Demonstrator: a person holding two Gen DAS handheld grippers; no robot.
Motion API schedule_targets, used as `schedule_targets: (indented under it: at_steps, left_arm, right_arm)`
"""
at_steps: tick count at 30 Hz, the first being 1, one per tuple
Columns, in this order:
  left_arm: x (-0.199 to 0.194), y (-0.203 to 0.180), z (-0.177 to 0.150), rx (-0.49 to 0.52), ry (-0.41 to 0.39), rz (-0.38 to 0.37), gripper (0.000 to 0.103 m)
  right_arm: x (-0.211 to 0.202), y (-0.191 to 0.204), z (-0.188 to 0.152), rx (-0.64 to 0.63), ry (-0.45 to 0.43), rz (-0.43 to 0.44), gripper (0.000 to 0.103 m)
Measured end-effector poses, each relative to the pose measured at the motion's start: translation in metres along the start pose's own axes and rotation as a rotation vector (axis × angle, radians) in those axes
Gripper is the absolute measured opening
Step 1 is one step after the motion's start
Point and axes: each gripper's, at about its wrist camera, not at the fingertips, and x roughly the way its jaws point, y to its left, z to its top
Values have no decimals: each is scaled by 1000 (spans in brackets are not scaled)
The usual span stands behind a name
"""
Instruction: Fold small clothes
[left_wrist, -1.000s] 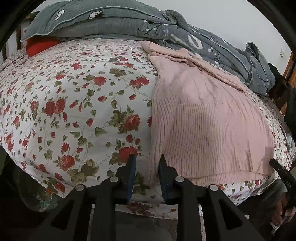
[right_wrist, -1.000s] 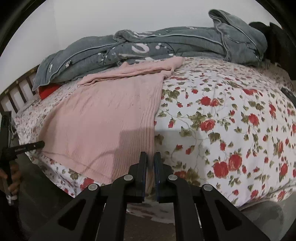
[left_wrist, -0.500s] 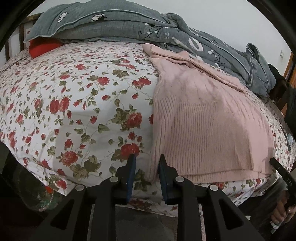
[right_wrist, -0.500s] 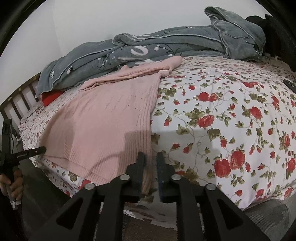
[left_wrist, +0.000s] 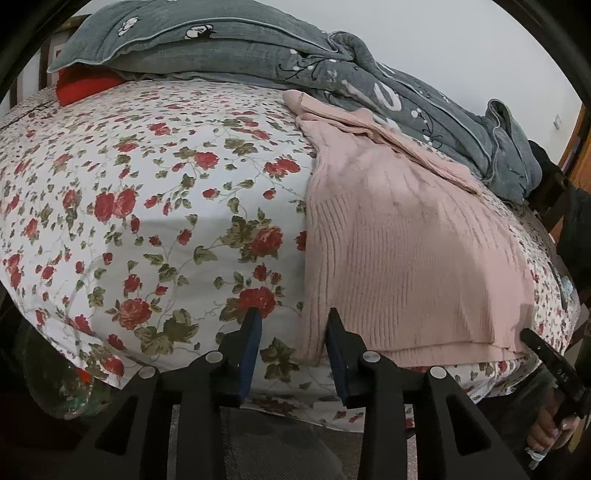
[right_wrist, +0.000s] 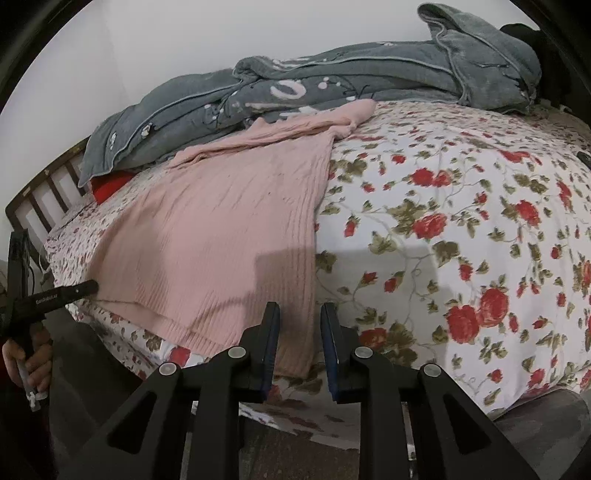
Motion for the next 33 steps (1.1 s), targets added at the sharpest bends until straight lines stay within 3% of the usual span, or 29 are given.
schedule_targets:
  at_steps: [14,33]
  left_arm:
    - [-2,-8,0,55,-25,-91,33]
    - [8,-8,3,52,27,-100,32]
  right_arm:
    - [1,1,-1,-5,9,36,26]
    - [-3,10,-7,-33,24,48,27]
